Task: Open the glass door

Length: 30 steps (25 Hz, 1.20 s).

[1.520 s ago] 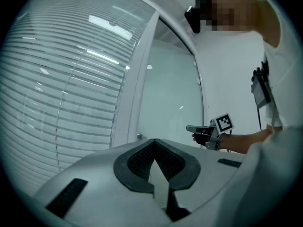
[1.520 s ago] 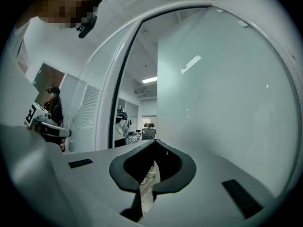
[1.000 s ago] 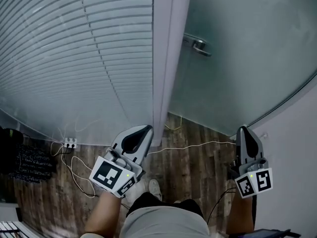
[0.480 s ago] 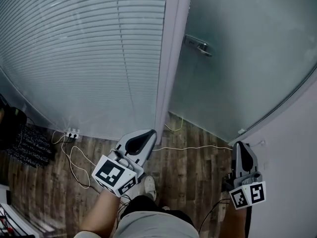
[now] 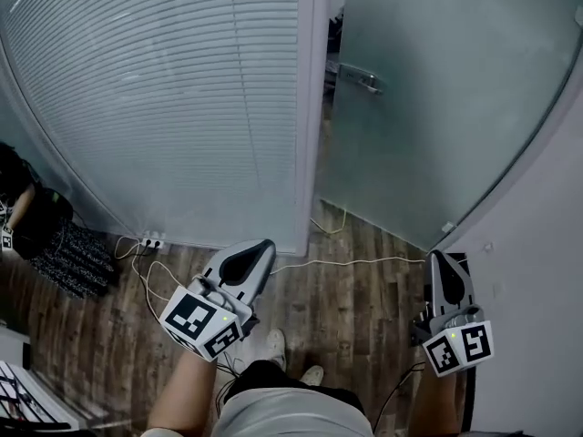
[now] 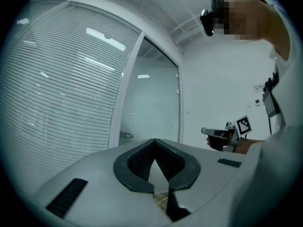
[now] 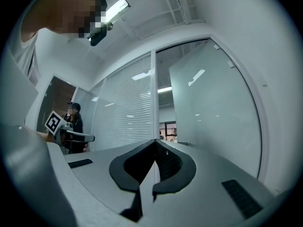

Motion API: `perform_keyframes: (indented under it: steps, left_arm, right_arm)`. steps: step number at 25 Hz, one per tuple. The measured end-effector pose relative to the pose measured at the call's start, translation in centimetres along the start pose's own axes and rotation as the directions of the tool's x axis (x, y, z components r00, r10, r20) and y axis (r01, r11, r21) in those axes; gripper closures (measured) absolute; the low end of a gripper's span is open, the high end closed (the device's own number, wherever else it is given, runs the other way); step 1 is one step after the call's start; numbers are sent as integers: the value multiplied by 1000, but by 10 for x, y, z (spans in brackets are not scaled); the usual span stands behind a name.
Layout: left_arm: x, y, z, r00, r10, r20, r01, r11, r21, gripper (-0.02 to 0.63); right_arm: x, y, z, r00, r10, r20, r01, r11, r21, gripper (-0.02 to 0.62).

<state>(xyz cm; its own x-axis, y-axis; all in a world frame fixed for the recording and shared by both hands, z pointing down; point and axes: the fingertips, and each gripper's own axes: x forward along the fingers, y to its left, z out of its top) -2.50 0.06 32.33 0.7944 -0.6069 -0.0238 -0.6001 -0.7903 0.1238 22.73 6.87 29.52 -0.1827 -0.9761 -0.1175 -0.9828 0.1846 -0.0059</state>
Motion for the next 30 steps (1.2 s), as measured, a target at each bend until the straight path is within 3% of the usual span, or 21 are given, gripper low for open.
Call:
perform_keyframes:
  steps: [8,30]
  left_arm:
    - [-22,-5,-3,1000,-7,10,7,1000,-7,606]
    - [-34,51,16,997,-49,52,48,999,19,606]
  right_arm:
    - [-13,25,1,1000,10,-20,-11,999,-41,595]
    - [34,78,4,999,-28,-27,26,996,-85,595]
